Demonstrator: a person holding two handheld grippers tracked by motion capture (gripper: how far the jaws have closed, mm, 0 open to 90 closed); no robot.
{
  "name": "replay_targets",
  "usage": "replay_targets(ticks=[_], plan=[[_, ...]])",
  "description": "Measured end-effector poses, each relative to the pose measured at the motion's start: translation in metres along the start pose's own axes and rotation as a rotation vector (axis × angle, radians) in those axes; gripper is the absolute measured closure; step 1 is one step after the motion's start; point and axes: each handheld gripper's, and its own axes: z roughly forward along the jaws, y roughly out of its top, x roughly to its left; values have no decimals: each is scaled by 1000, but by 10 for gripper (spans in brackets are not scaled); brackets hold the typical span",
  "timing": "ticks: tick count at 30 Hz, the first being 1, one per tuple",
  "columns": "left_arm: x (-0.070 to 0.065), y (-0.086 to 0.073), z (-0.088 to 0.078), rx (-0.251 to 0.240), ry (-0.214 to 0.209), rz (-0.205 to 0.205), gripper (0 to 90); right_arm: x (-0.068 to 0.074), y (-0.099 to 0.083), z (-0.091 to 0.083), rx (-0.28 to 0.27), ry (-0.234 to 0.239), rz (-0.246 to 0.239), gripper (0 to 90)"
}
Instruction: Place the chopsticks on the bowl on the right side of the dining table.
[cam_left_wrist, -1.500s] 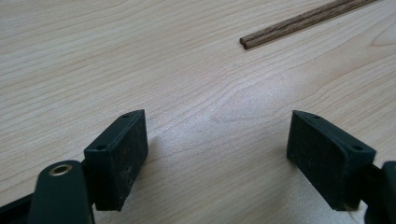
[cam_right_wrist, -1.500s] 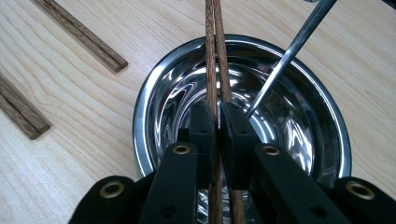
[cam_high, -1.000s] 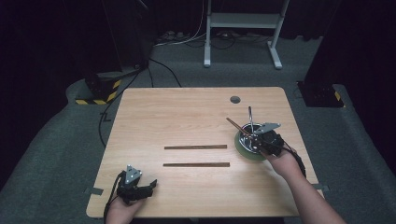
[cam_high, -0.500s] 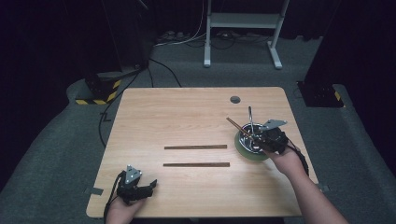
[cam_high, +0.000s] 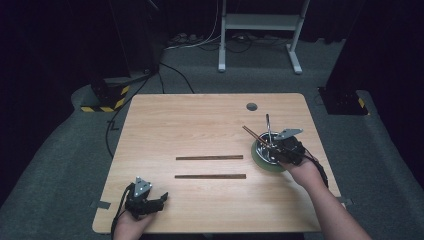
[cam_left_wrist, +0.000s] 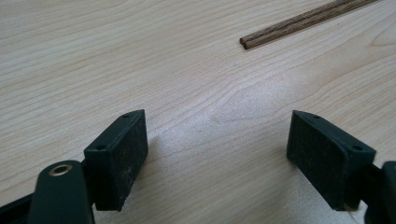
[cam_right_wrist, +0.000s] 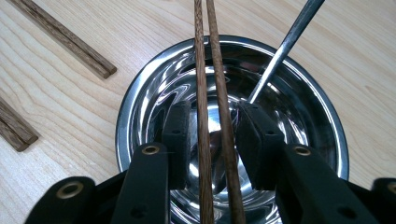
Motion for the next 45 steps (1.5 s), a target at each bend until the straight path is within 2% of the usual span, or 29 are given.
replay_targets(ticks=[4,10,18,28,29,34,35,37,39,45], plan=[[0,0,0,1,0,0,205,1,0,2,5,-2,-10,719],[0,0,0,0,0,0,205,2,0,3,13,1,-33,762],[0,0,0,0,0,0,205,4,0,3,12,2,-32,769],[0,0,0,-3,0,-1,205,7,-1,0,14,6,-87,775],[0,0,0,-3,0,-1,205,7,-2,0,18,21,-93,776],[0,0,0,-3,0,-1,205,8,-5,-2,10,7,-111,776],[0,0,0,-3,0,0,205,6,-5,-3,10,29,-112,776],[0,0,0,-4,1,-6,205,6,-7,-3,0,16,-121,777],[0,0,0,-5,2,-7,206,6,-7,-3,-4,39,-121,777],[0,0,0,-4,2,-5,206,5,-8,-3,-11,50,-127,776]])
